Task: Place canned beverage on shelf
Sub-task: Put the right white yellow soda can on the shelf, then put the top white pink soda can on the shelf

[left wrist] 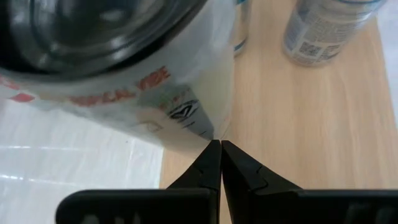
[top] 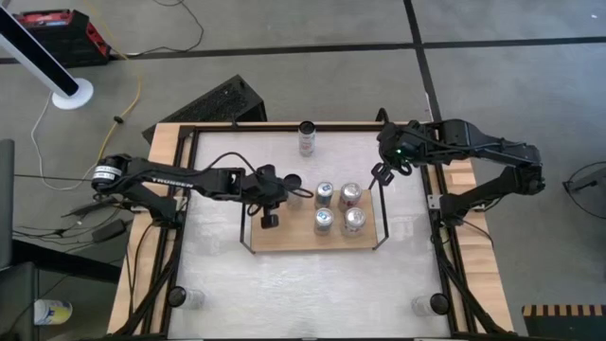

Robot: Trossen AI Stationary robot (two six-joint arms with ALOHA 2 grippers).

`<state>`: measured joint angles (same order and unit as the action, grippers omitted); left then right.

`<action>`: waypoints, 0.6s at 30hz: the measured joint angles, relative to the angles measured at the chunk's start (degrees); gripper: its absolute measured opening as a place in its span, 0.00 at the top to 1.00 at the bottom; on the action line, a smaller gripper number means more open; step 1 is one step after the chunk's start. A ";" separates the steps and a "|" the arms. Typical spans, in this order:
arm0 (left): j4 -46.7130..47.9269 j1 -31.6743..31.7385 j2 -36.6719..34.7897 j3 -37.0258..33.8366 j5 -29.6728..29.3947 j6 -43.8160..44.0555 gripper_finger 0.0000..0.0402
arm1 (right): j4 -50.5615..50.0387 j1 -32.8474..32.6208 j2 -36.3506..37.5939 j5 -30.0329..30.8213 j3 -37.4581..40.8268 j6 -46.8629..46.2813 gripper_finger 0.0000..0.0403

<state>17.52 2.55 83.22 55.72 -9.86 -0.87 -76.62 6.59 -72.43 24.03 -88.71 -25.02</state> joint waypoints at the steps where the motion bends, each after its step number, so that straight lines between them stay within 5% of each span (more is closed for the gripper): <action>1: 0.18 0.26 0.00 0.00 0.00 0.01 1.00 | 0.00 0.00 0.01 -0.03 0.00 0.00 0.92; 18: 6.50 2.07 -2.17 0.00 -1.67 0.45 1.00 | -0.02 0.00 0.00 -0.22 0.00 0.00 0.92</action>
<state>24.01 4.62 81.05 55.72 -11.53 -0.43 -76.64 6.59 -72.43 23.81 -88.71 -25.02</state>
